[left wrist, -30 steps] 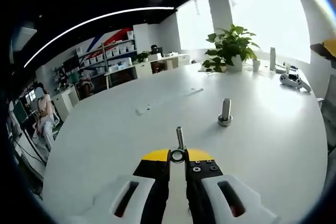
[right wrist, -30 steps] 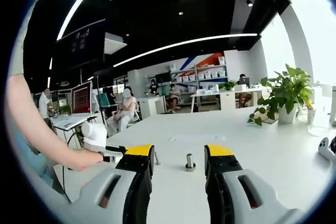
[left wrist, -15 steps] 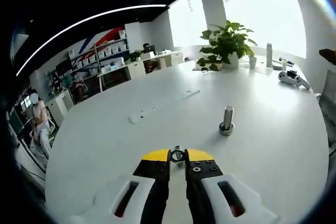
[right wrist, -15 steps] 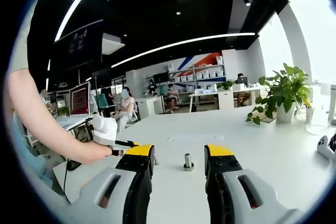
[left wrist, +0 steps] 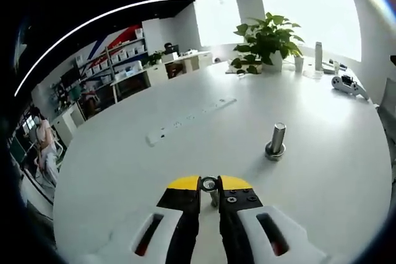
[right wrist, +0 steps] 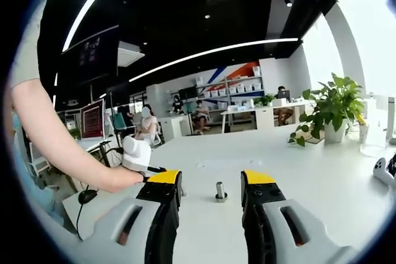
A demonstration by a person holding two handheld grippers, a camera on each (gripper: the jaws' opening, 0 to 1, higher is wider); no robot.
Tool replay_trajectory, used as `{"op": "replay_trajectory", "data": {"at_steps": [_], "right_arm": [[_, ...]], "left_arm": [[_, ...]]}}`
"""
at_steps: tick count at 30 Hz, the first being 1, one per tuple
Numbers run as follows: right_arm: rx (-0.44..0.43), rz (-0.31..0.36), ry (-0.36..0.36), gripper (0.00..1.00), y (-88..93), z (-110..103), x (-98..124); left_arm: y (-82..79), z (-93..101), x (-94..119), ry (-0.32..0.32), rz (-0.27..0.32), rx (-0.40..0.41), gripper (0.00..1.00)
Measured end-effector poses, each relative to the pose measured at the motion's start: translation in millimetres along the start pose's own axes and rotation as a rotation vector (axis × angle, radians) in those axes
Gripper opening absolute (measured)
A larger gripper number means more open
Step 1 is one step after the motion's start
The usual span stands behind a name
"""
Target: Place the washer onto the threaded stud by aligning its center hole with the stud, sliding it down to the base, and recovering from edge contact or off-axis alignment until the washer reaches the visible bottom stop.
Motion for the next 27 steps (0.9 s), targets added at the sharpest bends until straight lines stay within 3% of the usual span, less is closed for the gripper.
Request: {"op": "replay_trajectory", "data": {"at_steps": [27], "right_arm": [[-0.017,0.007,0.003,0.4,-0.7,0.8,-0.6]], "left_arm": [[3.5,0.0,-4.1,-0.004,-0.026,-0.01,0.08]]}}
Point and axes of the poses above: the point that each gripper's makers call its tool centre point, and the gripper's own axes: x roughly backward along the fingers, z roughly to its right, y roughly out of its underside, the point moved 2 cm from there along x, roughly backward along the fingers, and after that the axes turned 8 degrees about -y, right-handed, at the moved point
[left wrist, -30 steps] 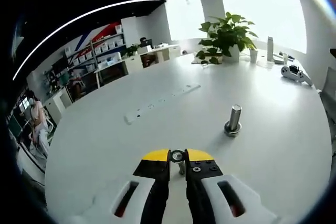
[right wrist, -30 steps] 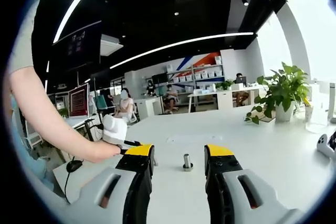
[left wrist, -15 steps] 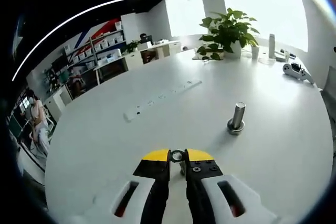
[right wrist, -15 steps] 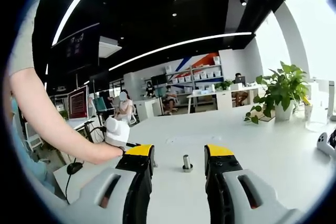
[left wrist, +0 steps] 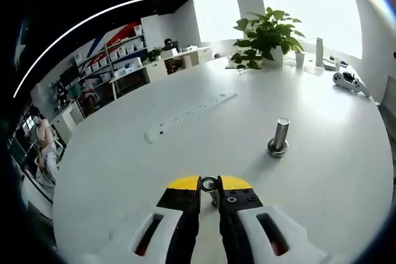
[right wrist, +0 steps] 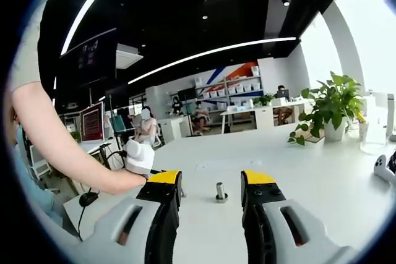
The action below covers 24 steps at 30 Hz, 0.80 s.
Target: Place the washer onto the threaded stud by aligning its center hole with the stud, sliding it down to the base, and recovering from edge contact or off-axis alignment until the washer reaches the visible bottom stop.
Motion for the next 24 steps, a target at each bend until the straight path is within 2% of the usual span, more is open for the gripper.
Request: {"op": "replay_trajectory", "data": {"at_steps": [17,19,24], "right_arm": [[-0.008,0.001,0.004,0.4,-0.4,0.6,1.3],[-0.004,0.0,0.005,0.4,-0.6,0.2,1.4],[-0.007,0.0,0.004,0.4,-1.5,-1.0,1.8]], "left_arm": [[6.2,3.1,-3.6,0.008,-0.017,-0.004,0.08],[7.0,2.4,-3.3,-0.006,-0.019,-0.023,0.08],[6.9,5.2,-3.8,0.009,-0.018,-0.03,0.06]]}}
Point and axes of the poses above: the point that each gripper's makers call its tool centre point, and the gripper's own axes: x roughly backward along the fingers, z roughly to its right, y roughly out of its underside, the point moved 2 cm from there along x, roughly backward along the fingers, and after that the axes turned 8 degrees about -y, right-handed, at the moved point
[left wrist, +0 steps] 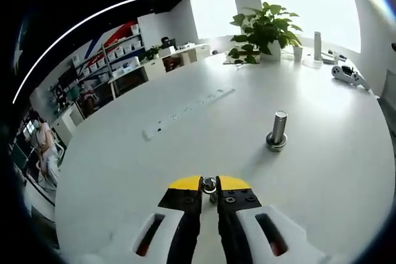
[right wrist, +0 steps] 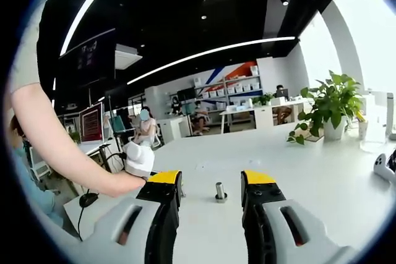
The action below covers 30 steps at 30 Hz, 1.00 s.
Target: Place the washer onto the threaded stud by aligning its center hole with the stud, sliding it down to the base, and recovering from edge contact or off-axis alignment until the washer reaches the visible bottom stop.
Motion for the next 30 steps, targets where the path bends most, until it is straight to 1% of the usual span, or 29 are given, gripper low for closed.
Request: {"op": "replay_trajectory", "data": {"at_steps": [2,4,6,10,15,20,21,23,30], "right_arm": [[0.0,0.001,0.001,0.4,-0.3,0,0],[-0.001,0.001,0.002,0.4,-0.1,0,0],[-0.002,0.0,-0.001,0.4,0.5,1,-1],[-0.002,0.002,-0.001,0.4,0.0,0,-1],[-0.002,0.0,-0.003,0.4,0.1,0,-1],[-0.003,-0.001,-0.004,0.4,0.5,0,-1],[-0.002,-0.002,-0.004,0.4,0.7,0,-1],[-0.003,-0.001,-0.005,0.4,1.0,0,-2],[0.005,-0.012,-0.012,0.4,4.8,-1,-4]], "left_arm": [[-0.4,-0.6,0,-0.002,0.001,-0.005,0.07],[-1.6,-1.5,0,-0.006,0.006,0.009,0.08],[-3.7,-2.3,0,-0.012,0.017,0.022,0.11],[-4.4,-1.1,1,-0.009,0.019,0.015,0.12],[-5.0,-3.1,3,-0.017,0.023,0.042,0.13],[-5.7,-4.7,4,-0.022,0.032,0.047,0.13],[-6.8,-5.0,5,-0.02,0.041,0.062,0.14],[-6.8,-5.8,7,-0.025,0.038,0.061,0.14],[-12.8,-11.1,17,-0.03,0.068,0.082,0.15]]}}
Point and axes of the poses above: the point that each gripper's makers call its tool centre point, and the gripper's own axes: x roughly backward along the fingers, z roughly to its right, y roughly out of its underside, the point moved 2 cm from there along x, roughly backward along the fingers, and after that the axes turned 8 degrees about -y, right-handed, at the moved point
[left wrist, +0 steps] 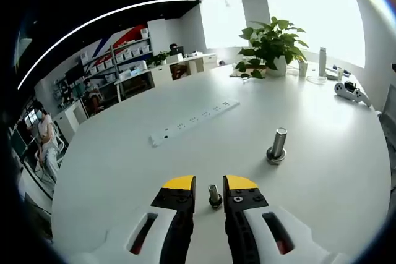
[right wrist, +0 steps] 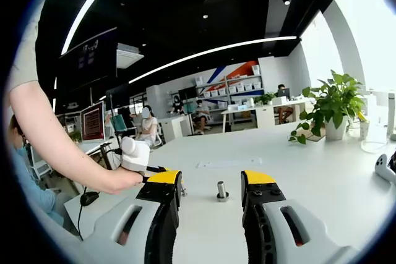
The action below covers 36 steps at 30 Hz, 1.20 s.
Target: Place the washer onto the threaded stud by aligning its center hole with the stud, sliding it down to the base, and recovering from edge contact or off-axis alignment until the washer reaches the visible bottom stop.
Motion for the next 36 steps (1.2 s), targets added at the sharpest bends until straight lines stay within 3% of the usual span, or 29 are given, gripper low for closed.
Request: {"op": "replay_trajectory", "data": {"at_steps": [22,36], "right_arm": [[0.017,-0.039,-0.041,0.4,9.0,-11,0],[0.035,-0.061,-0.081,0.4,15.5,-24,-3]], "left_arm": [[-33.8,-6.7,57,-0.024,0.102,0.074,0.18],[-41.5,-15.5,93,-0.057,0.161,0.134,0.19]]}}
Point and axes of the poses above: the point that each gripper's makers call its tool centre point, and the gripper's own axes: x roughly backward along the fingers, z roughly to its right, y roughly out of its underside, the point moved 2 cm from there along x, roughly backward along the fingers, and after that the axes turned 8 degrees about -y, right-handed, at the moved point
